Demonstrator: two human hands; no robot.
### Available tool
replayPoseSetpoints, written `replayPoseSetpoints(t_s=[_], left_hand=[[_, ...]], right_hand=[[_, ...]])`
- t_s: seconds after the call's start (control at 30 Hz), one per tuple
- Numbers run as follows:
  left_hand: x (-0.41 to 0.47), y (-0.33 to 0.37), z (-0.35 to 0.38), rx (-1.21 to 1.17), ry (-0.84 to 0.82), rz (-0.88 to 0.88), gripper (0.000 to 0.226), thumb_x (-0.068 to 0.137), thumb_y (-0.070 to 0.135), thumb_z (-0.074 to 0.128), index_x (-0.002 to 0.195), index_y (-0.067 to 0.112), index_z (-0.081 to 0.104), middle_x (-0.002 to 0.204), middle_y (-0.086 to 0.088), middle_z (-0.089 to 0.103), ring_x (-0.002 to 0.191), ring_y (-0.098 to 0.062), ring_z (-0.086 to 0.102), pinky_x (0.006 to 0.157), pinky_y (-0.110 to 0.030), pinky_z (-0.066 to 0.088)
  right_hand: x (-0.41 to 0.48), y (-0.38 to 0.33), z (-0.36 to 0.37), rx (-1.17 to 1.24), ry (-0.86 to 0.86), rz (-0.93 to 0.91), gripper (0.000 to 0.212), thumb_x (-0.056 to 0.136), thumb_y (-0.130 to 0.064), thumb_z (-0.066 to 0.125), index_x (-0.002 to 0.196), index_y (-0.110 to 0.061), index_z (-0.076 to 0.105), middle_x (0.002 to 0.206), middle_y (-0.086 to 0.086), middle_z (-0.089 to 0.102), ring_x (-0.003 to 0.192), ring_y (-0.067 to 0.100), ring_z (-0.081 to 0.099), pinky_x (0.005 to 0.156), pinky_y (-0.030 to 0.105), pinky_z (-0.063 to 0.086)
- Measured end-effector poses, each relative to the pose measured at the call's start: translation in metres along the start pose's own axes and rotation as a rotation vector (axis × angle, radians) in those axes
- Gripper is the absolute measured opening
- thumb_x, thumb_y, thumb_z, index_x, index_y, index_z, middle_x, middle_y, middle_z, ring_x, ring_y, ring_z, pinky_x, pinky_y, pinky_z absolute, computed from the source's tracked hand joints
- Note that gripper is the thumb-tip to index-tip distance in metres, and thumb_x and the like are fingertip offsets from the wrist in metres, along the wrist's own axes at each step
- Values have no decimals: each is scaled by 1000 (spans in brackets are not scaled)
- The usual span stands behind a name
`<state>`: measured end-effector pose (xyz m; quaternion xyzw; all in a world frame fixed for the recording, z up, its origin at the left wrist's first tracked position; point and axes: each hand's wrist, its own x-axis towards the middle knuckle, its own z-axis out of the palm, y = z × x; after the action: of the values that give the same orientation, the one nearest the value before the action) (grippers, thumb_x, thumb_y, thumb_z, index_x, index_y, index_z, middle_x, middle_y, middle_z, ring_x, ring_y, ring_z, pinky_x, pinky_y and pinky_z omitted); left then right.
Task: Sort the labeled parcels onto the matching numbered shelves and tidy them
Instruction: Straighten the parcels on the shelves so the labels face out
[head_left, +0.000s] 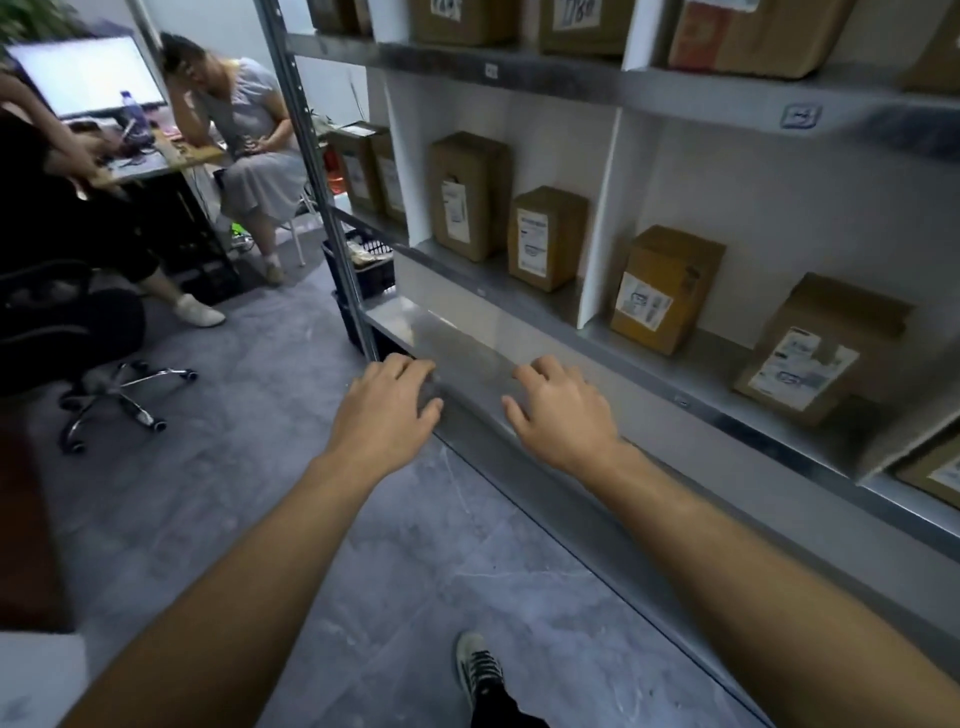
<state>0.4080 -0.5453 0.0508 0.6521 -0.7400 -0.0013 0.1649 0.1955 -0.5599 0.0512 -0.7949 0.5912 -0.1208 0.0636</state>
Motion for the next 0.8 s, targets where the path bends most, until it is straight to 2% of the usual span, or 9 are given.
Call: replayPoseSetpoints(t_s=[0.33,0.53,0.67,0.8], left_hand=[[112,-110,4,19,-6,-87,45,94,36,56,137,22,51,128,-3,53,114,-25,49,98,-37,39],[151,-191,12,-38,-6,-191,47,91,39,50,131,16,55,122,-8,57,111,-31,52,94,-43,45],[184,-250,14,-64,25,-207,42,91,29,62,130,14,57,123,-9,57,109,-31,54,91,-43,46],[235,-318,17,-76,50,-187,41,91,26,64,129,12,58,121,-8,58,106,-29,54,89,-37,44]], right_hand=[[166,-49,40,22,-56,-73,40,102,-45,44,131,-19,52,134,8,51,122,32,50,99,45,45],[246,-92,66,54,-126,-152,43,102,-45,44,137,-21,50,134,7,51,123,31,49,98,44,47],[310,-124,82,48,-131,-164,40,102,-44,45,134,-21,52,134,7,53,120,31,51,98,44,46],[384,-158,99,69,-79,-132,42,102,-43,45,137,-22,52,139,5,49,126,28,48,103,44,43]])
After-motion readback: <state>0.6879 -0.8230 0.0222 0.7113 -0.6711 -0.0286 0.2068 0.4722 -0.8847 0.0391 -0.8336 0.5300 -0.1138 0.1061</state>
